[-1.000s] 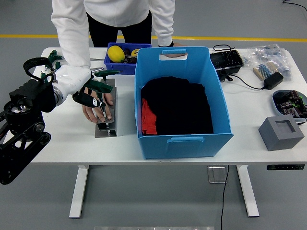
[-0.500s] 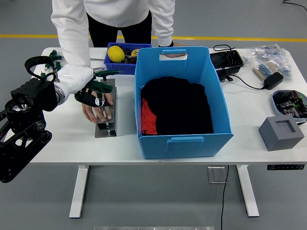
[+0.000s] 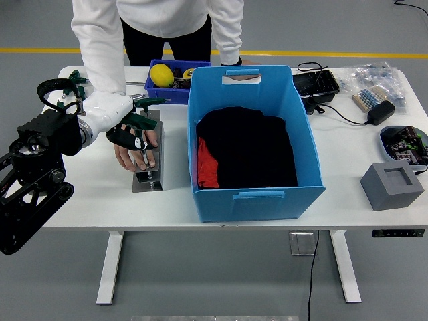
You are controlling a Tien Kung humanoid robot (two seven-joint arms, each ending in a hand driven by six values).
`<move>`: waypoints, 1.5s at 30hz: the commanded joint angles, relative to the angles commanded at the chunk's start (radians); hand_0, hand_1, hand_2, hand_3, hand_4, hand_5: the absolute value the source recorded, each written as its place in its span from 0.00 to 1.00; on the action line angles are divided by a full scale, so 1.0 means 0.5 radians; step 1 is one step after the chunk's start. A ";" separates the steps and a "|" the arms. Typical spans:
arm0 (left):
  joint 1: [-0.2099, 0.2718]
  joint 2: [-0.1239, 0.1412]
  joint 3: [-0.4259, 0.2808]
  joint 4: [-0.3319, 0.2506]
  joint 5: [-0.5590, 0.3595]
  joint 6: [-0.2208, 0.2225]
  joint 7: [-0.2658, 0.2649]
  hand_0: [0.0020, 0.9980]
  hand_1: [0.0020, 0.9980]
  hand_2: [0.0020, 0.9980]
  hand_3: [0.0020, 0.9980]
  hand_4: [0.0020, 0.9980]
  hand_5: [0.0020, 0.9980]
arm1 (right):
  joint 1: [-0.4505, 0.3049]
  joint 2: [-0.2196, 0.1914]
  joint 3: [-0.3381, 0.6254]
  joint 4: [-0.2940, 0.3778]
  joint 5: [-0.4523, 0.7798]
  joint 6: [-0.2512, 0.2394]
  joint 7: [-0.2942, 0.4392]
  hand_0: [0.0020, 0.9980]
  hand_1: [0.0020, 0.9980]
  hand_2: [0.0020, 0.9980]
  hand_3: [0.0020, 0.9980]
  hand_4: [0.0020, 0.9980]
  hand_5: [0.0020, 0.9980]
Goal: Lift tool from toolbox,place it in box,lift tool from toolbox,place it in box
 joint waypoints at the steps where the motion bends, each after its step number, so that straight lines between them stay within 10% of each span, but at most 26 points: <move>1: -0.001 0.001 0.000 0.002 -0.014 0.004 0.001 0.29 0.14 0.16 0.21 1.00 0.61 | -0.001 0.000 -0.001 0.000 0.001 0.000 0.000 0.68 0.65 0.72 0.58 0.79 0.73; 33: -0.029 0.006 0.049 0.056 -0.129 0.239 -0.026 0.25 0.09 0.10 0.12 1.00 0.69 | -0.002 0.001 0.000 0.000 0.003 -0.001 0.000 0.68 0.65 0.72 0.58 0.79 0.73; 38: -0.035 0.011 0.055 0.046 -0.156 0.284 -0.021 0.24 0.08 0.09 0.11 0.95 0.72 | -0.001 0.001 0.000 0.000 0.001 -0.001 -0.001 0.68 0.65 0.72 0.58 0.78 0.73; 39: -0.036 0.012 0.057 0.045 -0.162 0.292 -0.020 0.24 0.08 0.08 0.09 0.77 0.75 | -0.001 0.001 -0.001 0.000 0.001 -0.001 -0.001 0.68 0.65 0.72 0.58 0.79 0.73; 45: -0.044 0.020 0.069 0.031 -0.188 0.319 -0.006 0.24 0.08 0.08 0.09 0.77 0.75 | -0.002 0.001 -0.003 0.000 0.005 -0.001 -0.001 0.68 0.65 0.72 0.58 0.79 0.73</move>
